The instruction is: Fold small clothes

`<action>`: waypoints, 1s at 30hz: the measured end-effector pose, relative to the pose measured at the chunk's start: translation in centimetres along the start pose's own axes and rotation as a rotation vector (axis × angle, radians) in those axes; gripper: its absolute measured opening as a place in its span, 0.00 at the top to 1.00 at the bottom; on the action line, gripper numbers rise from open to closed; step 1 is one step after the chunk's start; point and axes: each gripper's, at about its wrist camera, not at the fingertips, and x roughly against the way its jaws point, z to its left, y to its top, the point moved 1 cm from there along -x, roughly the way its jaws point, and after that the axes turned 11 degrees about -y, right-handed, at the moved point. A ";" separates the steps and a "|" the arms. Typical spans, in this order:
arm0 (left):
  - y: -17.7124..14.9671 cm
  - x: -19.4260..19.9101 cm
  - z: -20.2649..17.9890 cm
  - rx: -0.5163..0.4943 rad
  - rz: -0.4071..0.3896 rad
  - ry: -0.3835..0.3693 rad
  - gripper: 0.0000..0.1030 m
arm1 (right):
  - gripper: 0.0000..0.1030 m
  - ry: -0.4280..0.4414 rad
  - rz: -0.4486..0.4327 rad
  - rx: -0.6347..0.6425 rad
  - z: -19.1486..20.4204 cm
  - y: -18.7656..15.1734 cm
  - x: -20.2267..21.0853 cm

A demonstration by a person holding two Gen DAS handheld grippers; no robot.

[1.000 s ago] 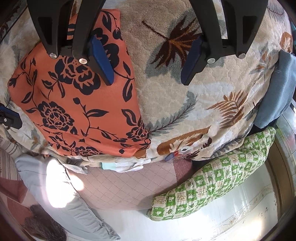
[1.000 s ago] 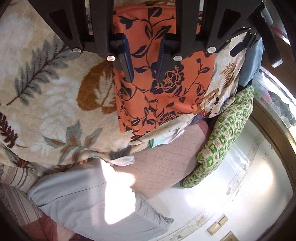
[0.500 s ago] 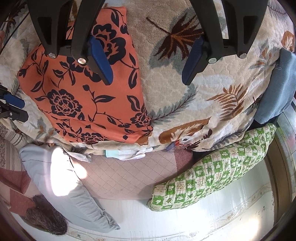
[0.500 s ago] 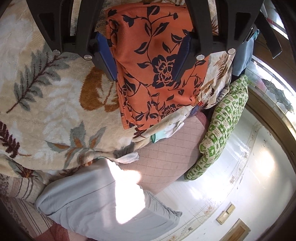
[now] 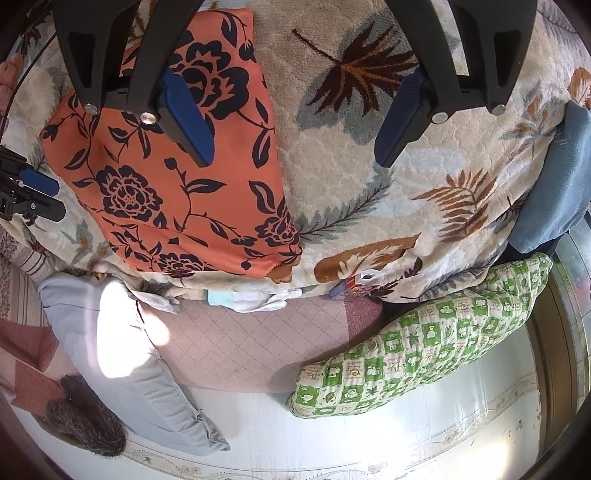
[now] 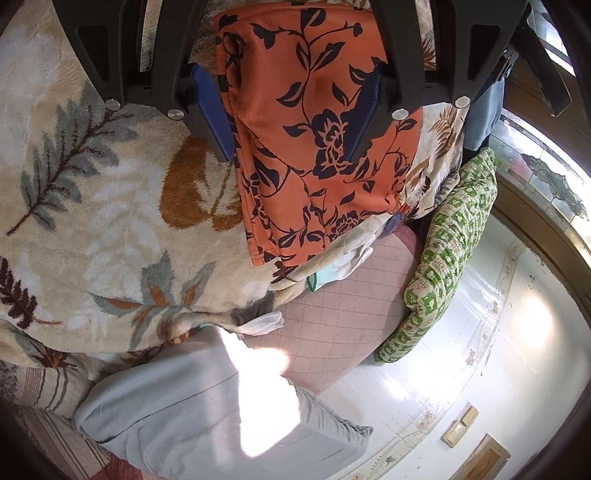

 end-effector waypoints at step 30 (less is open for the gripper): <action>0.3 -5.4 2.0 0.145 0.132 -0.358 0.13 | 0.30 0.034 0.209 -0.069 -2.6 0.4 -5.8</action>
